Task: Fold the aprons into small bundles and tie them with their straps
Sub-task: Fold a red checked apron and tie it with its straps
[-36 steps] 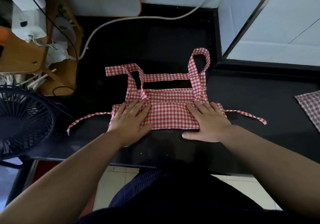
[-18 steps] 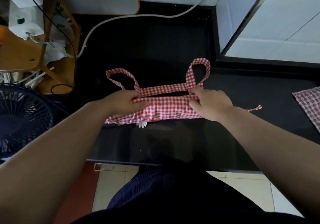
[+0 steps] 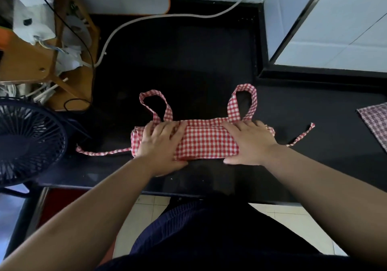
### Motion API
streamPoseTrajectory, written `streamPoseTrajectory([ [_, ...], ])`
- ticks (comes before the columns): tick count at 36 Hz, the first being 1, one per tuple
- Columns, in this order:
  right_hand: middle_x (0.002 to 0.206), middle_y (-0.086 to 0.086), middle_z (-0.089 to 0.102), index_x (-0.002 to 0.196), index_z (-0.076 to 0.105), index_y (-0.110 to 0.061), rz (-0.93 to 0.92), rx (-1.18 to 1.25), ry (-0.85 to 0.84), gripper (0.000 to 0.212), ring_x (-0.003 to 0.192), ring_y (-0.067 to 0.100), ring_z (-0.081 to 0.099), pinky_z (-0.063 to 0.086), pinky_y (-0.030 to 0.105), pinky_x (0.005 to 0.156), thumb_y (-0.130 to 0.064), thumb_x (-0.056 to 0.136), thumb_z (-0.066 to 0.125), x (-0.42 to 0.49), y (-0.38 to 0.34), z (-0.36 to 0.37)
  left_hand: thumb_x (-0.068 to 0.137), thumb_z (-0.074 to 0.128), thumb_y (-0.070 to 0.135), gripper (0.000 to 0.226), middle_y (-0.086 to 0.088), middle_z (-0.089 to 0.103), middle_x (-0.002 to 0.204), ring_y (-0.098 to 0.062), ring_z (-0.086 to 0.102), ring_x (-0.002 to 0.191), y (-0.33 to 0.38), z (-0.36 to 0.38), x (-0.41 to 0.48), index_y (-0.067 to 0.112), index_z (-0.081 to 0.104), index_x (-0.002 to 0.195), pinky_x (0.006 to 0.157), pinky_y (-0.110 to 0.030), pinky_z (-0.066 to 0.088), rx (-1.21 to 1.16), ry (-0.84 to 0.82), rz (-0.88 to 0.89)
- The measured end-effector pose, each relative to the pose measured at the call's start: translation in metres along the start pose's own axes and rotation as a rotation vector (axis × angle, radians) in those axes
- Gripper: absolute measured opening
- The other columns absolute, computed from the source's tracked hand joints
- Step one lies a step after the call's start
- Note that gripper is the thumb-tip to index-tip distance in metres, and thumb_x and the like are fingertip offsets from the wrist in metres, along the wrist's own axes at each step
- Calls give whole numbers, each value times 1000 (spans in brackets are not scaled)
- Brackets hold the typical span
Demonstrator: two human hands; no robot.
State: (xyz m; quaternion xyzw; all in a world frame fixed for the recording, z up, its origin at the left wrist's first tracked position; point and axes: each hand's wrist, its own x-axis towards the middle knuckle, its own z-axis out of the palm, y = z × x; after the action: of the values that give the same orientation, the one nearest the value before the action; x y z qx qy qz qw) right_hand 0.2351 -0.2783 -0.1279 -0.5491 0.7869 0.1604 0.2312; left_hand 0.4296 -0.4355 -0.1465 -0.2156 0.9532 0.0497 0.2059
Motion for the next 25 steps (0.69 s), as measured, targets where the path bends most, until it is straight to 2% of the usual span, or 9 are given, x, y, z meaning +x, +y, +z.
streamPoseTrajectory([
  [4,119,9,62,132,49,-17,-9,-84,276,65,107,30,59,43,39,92,-44,78,72,-5,-5,0,67,73,54,91,-10,64,111,-32,62,98,0,-1,-5,14,35,139,93,-49,45,29,332,-29],
  [6,99,12,67,118,62,-12,10,-89,431,61,85,33,64,50,39,75,-32,64,84,-4,-7,1,62,84,38,80,-10,66,102,-31,66,90,-4,0,-2,13,46,128,89,-47,49,57,460,-1],
  [7,105,13,65,124,59,-13,13,-100,422,65,91,34,64,50,41,79,-33,67,83,-3,-7,2,63,85,32,78,-10,66,108,-32,66,96,-6,0,0,14,48,129,93,-48,48,54,447,34],
  [8,123,14,59,137,47,-16,17,-104,345,72,108,35,58,45,45,93,-41,76,76,-2,-6,5,68,83,31,78,-11,62,121,-32,61,110,-7,1,2,14,47,134,101,-50,42,39,398,61],
  [10,156,12,21,153,7,-24,15,-77,158,81,141,33,25,13,46,116,-59,91,45,-1,-3,14,86,62,48,84,-8,31,154,-27,28,143,-4,5,2,16,21,152,117,-48,17,32,179,74],
  [12,161,7,-5,151,-12,-28,33,-38,13,82,147,31,0,-5,45,118,-69,91,26,-1,-2,15,93,37,61,86,-4,-2,162,-21,-3,149,-1,9,1,19,-7,154,119,-44,-4,45,38,43],
  [18,160,4,-14,151,-13,-30,87,41,-78,81,147,30,-12,-13,47,117,-74,86,4,9,-5,9,90,20,70,89,-3,-15,161,-22,-14,148,9,-2,11,15,-12,153,119,-47,-10,-9,10,-3],
  [22,160,3,-12,152,-9,-22,44,-26,-6,71,147,28,-11,-15,47,116,-61,95,5,7,-9,14,91,11,69,79,0,-32,155,-25,-24,145,24,0,6,28,-31,144,118,-50,-11,1,-30,133],
  [25,159,3,-19,151,-16,-23,43,31,-45,69,146,27,-15,-16,46,116,-59,96,5,3,-9,23,86,3,70,78,2,-41,147,-24,-32,141,29,16,-2,28,-37,137,116,-48,-16,-20,-46,108],
])
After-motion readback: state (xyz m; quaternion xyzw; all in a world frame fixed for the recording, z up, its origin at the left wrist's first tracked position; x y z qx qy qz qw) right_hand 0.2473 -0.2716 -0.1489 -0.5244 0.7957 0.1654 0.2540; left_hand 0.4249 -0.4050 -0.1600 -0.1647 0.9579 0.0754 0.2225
